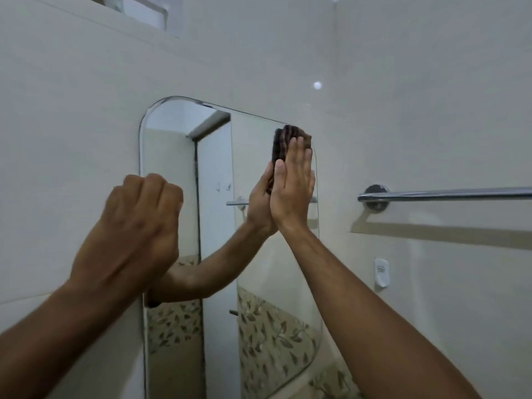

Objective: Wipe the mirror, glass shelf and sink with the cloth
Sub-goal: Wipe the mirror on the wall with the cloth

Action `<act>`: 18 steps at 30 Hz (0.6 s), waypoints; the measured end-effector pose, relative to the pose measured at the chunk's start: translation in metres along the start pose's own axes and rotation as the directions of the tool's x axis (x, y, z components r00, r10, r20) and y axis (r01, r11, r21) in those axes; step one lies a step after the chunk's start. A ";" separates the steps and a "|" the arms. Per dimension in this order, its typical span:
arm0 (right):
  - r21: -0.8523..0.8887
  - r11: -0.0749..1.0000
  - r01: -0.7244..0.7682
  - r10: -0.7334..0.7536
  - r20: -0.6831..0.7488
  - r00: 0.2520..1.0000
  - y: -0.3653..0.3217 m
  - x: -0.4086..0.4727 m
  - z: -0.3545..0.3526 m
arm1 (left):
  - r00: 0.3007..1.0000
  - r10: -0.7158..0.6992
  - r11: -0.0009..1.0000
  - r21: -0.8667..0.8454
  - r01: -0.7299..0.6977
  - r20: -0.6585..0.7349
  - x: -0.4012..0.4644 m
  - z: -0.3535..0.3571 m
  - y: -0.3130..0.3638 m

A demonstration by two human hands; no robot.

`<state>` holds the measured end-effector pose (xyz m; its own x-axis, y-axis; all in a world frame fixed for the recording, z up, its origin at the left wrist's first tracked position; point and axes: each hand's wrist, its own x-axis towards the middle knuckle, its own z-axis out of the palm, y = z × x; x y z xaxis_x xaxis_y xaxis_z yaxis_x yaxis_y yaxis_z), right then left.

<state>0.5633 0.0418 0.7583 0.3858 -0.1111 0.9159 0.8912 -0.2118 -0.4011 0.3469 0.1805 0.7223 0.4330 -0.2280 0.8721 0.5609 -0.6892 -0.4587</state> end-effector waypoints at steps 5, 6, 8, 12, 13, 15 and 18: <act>-0.017 1.000 -0.020 0.020 -0.006 1.000 0.002 -0.021 0.008 | 0.998 -0.020 0.998 -0.053 0.018 -0.051 0.001 0.015 -0.003; -0.002 0.997 0.072 -0.072 0.017 0.997 -0.002 -0.031 0.010 | 0.998 -0.037 0.997 -0.074 0.033 -0.056 0.001 0.017 -0.004; -0.002 0.958 0.286 -0.285 0.074 0.956 0.001 -0.048 0.013 | 0.996 -0.050 0.992 -0.118 0.042 -0.068 0.001 0.020 -0.005; 0.003 0.955 0.295 -0.294 0.082 0.952 0.026 -0.036 0.003 | 0.996 -0.015 0.998 -0.067 0.009 -0.091 0.000 0.013 -0.004; 0.011 0.982 0.189 -0.189 0.056 0.980 0.032 -0.030 0.000 | 0.995 -0.010 0.999 -0.051 0.005 -0.095 -0.002 0.010 -0.003; 0.018 0.999 -0.030 0.030 0.014 0.999 0.045 -0.021 -0.006 | 0.996 0.002 0.999 -0.032 -0.004 -0.089 -0.003 0.002 0.000; 0.000 0.987 -0.161 0.161 -0.004 0.987 0.044 -0.027 -0.008 | 0.998 -0.008 1.000 -0.010 0.007 -0.057 -0.003 -0.009 0.005</act>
<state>0.5903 0.0277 0.7155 0.5230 -0.1478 0.8394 0.8175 -0.1916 -0.5431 0.3418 0.1718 0.7187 0.3880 -0.2613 0.8839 0.5567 -0.6978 -0.4507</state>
